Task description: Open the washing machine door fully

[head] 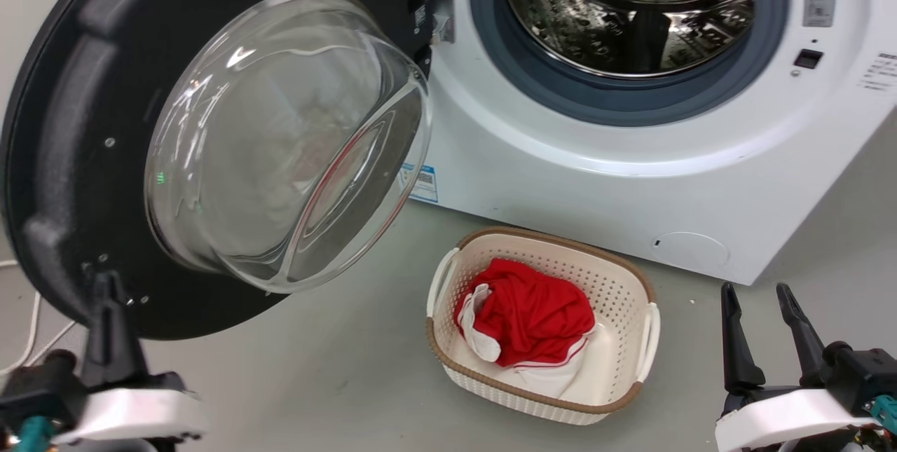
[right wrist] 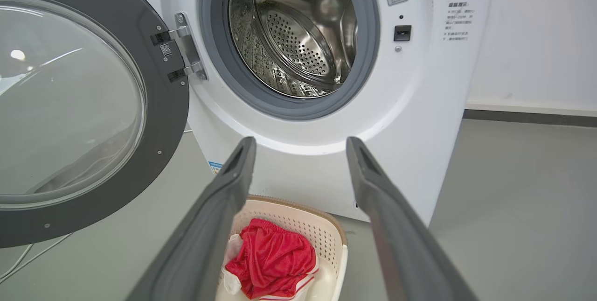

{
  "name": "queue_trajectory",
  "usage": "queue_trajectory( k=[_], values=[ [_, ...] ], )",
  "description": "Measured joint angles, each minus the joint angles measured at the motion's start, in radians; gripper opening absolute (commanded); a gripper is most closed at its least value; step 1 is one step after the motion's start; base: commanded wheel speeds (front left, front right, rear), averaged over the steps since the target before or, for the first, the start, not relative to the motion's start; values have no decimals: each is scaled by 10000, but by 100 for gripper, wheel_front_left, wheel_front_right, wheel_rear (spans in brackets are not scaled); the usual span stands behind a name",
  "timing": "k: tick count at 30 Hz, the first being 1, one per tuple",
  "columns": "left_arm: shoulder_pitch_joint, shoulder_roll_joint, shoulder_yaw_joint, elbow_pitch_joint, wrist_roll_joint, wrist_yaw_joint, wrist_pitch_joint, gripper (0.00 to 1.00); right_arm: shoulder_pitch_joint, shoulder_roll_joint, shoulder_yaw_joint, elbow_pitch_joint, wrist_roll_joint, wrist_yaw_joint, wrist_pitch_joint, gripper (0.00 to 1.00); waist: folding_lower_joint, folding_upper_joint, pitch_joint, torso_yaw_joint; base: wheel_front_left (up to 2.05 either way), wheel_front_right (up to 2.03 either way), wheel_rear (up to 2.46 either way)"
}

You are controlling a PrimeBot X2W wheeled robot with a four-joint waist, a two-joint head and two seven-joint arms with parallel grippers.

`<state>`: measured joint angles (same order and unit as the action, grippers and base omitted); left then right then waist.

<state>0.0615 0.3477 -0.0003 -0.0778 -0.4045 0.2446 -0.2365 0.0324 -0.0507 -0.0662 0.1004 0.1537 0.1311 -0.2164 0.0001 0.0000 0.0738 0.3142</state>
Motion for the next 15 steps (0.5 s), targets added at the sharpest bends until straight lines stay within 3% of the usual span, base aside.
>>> queue_trajectory(
  k=[6, 15],
  values=[
    [143, -564, -955, -232, 199, -236, -71, 0, 7, 2, 146, -48, -48, 0, -31, 100, 0, 0, -209, -633, 0, 0, 0],
    [-742, -1076, -1664, 863, 332, -886, -222, 0, -12, -2, 407, -384, -341, 0, 29, 100, 0, 0, -298, -1925, 0, 0, 0]
  ],
)
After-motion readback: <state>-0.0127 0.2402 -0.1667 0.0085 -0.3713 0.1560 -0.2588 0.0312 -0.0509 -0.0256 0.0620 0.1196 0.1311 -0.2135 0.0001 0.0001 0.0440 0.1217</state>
